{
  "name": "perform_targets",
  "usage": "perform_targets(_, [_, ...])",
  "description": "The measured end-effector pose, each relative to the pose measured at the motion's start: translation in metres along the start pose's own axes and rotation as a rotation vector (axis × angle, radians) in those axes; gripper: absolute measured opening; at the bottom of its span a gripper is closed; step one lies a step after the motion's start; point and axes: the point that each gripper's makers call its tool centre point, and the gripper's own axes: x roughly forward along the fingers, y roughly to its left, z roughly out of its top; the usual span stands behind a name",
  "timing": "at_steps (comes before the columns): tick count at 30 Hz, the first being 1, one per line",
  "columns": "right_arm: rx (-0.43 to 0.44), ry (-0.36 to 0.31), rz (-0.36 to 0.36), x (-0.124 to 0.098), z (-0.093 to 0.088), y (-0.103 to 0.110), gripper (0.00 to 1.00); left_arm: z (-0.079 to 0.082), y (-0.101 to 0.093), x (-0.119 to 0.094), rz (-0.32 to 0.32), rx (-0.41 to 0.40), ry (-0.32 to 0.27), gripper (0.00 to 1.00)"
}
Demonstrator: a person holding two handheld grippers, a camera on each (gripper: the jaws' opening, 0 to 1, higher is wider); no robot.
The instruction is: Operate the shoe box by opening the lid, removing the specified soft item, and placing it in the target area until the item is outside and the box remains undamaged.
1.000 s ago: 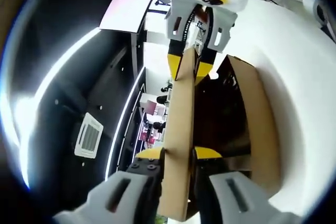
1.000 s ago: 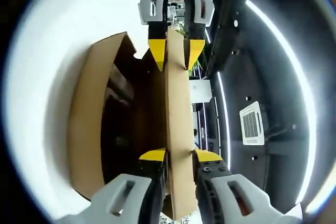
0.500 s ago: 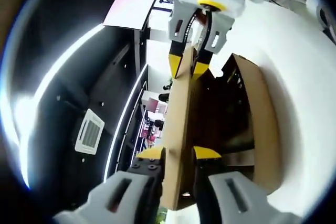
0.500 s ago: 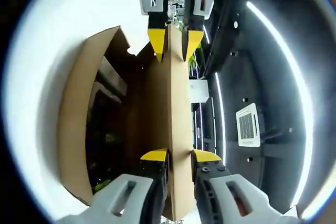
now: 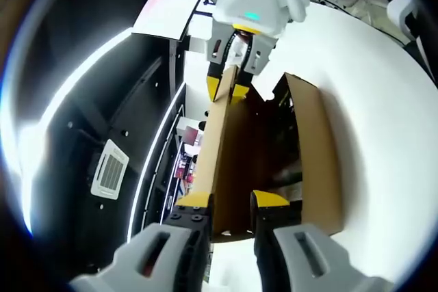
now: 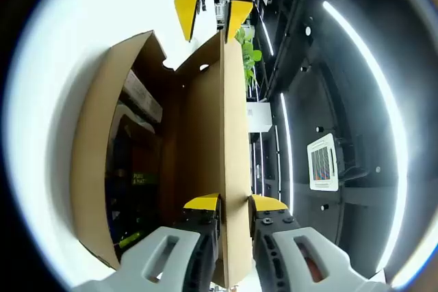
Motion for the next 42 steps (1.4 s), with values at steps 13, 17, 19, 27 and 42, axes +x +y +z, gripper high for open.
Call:
perform_targets(13, [-0.003,0.006,-0.002,0.002,-0.001,-0.003,0.14,-0.013,-0.038,0.003,-0.155,-0.068,0.010,0.28])
perform_targets(17, [-0.004,0.004,-0.001,0.002,-0.001,-0.002,0.14,-0.023,-0.048,0.005,-0.198,-0.139,0.016,0.28])
perform_targets(19, [-0.005,0.004,-0.001,0.002,-0.001,-0.002,0.14,-0.026,-0.056,0.007,-0.248,-0.180,0.012,0.28])
perform_targets(27, [-0.006,0.002,-0.001,0.002,-0.001,0.000,0.14,-0.035,-0.074,0.022,-0.378,-0.244,0.007,0.29])
perform_targets(42, [-0.005,0.001,0.004,0.001,-0.001,0.000,0.14,-0.041,-0.102,0.030,-0.646,-0.309,-0.010,0.25])
